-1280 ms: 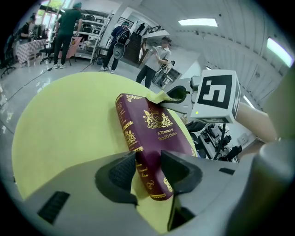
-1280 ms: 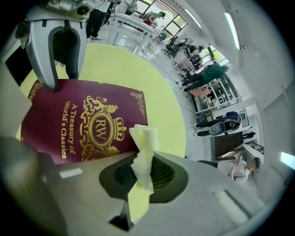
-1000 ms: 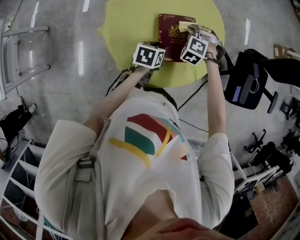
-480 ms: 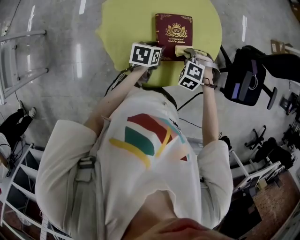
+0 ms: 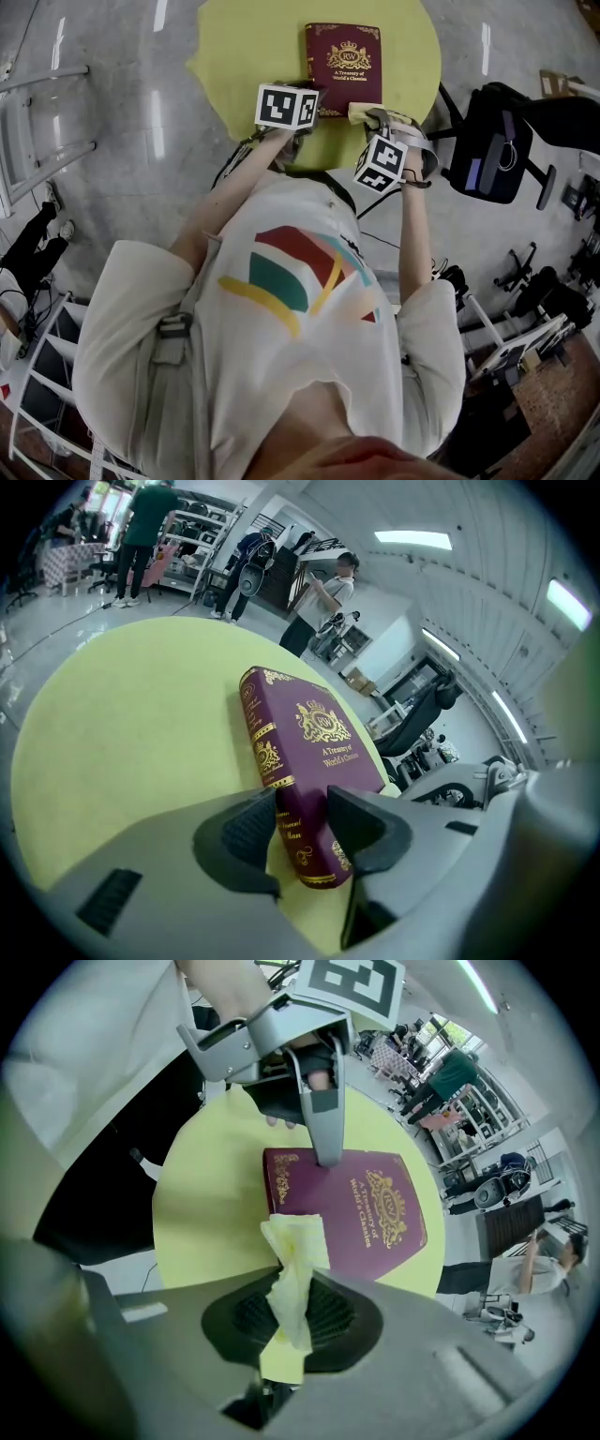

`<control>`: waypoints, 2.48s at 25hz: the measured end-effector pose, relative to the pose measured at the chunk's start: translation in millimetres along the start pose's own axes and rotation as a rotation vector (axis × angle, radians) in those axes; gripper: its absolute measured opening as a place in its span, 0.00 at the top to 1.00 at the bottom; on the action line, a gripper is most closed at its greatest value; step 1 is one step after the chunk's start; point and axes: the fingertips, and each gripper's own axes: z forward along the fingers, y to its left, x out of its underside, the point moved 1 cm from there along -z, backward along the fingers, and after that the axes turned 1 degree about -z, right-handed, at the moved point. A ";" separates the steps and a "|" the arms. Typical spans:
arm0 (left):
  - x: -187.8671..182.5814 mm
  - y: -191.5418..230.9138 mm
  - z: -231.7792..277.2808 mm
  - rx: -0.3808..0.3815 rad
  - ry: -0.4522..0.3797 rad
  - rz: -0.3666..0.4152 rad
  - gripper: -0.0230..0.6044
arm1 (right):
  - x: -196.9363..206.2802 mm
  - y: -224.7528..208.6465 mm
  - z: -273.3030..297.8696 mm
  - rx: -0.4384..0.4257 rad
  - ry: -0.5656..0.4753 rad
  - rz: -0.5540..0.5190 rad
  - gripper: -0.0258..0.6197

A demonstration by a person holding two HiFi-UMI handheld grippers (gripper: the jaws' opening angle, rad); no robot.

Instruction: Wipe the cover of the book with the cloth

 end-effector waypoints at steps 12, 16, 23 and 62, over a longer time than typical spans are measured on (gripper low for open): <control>1.4 -0.8 1.8 0.020 -0.005 0.005 0.68 | 2.2 2.2 1.2 -0.019 0.002 -0.011 0.91; 1.8 -0.7 3.9 0.057 -0.033 -0.027 0.67 | 3.3 -0.7 0.2 -0.045 0.002 -0.032 0.91; -13.7 2.3 -9.5 0.063 -0.097 -0.099 0.67 | -14.9 -89.1 -25.2 0.106 -0.074 0.030 0.91; -27.6 69.8 -59.6 -0.068 -0.235 -0.194 0.94 | -95.4 -41.0 10.9 0.029 -0.041 -0.067 0.91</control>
